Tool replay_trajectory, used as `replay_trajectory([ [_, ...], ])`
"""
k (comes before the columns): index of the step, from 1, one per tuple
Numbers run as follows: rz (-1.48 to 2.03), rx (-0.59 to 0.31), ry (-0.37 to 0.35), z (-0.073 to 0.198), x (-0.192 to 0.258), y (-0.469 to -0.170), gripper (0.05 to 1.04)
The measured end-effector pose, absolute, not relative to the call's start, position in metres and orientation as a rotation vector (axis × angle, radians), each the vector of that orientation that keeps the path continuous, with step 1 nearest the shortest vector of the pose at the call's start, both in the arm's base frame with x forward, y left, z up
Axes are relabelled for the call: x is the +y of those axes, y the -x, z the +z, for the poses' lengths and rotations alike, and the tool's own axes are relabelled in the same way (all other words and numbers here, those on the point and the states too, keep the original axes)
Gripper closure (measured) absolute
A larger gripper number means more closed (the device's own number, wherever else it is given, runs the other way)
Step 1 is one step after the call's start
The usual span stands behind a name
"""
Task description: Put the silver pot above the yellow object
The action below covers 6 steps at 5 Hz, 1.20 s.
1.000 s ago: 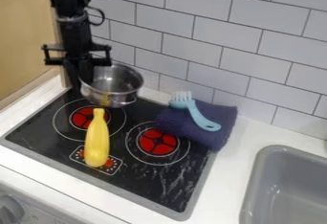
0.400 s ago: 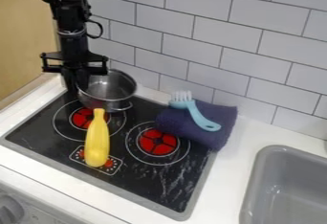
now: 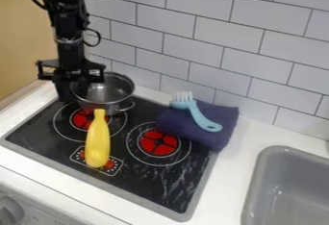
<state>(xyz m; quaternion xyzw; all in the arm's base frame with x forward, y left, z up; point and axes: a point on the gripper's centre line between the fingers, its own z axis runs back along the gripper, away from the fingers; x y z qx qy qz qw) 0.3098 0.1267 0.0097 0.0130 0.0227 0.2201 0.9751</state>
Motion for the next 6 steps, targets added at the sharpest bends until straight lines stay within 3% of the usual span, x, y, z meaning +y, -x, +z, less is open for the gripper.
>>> replay_trajectory([
  [1,0.454,0.020,-0.036,0.026,0.127,-0.311,0.246],
  [2,0.473,0.010,-0.074,0.044,0.126,-0.309,0.063],
  [3,0.455,-0.045,-0.082,0.072,0.117,-0.311,0.077],
  [4,0.297,-0.012,-0.101,0.076,0.080,-0.299,0.085],
  [5,0.176,0.024,-0.106,0.085,0.049,-0.279,0.085],
  [6,0.165,0.000,-0.058,0.096,0.034,-0.248,0.085],
])
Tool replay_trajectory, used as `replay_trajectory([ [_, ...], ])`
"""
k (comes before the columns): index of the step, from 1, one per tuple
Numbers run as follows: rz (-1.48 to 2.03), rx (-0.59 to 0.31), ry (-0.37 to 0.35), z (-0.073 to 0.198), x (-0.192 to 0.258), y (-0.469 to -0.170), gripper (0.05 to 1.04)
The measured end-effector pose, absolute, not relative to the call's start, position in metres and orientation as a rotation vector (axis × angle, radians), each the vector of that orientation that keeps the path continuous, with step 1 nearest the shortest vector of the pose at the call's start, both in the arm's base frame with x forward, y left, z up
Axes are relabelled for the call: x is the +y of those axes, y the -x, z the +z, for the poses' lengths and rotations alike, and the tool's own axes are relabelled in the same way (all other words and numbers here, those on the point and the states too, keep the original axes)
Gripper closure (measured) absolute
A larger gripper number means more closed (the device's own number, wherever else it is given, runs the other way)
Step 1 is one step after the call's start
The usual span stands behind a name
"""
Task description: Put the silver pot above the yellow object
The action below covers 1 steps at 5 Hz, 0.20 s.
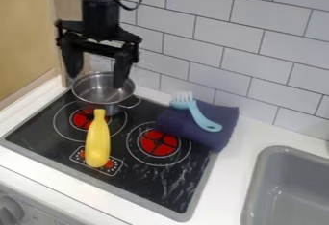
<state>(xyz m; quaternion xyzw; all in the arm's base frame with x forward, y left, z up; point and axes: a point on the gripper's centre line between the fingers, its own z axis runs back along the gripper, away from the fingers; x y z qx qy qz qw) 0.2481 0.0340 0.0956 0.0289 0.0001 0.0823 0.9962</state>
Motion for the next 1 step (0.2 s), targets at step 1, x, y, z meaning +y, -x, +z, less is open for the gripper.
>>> replay_trajectory([
  [1,0.035,-0.049,-0.054,0.1056,-0.0080,-0.2428,0.085],
])
